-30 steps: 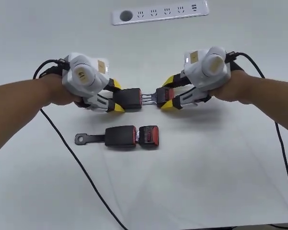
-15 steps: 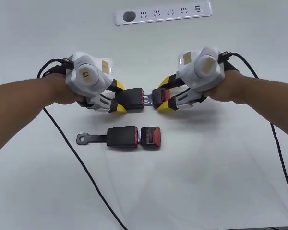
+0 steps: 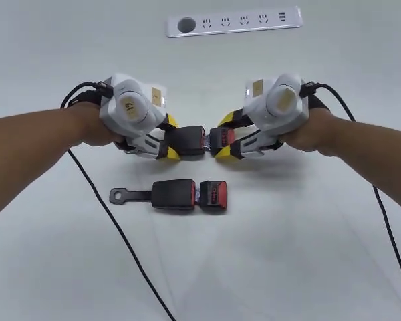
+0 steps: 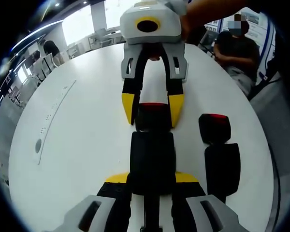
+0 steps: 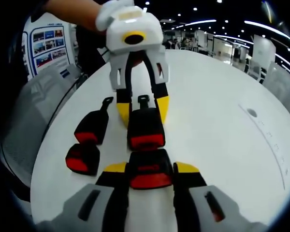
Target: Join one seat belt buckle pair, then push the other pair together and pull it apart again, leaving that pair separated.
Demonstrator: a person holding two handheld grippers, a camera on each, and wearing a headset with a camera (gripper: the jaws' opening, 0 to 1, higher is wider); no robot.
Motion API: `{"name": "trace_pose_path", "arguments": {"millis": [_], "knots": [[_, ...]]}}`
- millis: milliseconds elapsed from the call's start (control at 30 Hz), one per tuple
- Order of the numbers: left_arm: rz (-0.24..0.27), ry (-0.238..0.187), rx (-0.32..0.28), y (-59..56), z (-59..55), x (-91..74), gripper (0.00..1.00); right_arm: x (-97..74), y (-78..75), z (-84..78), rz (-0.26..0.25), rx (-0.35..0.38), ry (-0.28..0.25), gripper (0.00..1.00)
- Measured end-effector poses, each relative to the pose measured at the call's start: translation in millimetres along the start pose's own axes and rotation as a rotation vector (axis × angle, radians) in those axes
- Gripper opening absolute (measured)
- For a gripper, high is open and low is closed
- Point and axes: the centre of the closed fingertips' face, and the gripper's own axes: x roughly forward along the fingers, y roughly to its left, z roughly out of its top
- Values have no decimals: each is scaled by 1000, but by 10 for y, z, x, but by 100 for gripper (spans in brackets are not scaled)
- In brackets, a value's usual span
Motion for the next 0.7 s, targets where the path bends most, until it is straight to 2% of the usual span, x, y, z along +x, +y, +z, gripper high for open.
{"name": "trace_pose_path", "arguments": {"millis": [700], "knots": [[-2,20,-1,-8,2,5,32,-27,62,75,-7,11,26,35]]}}
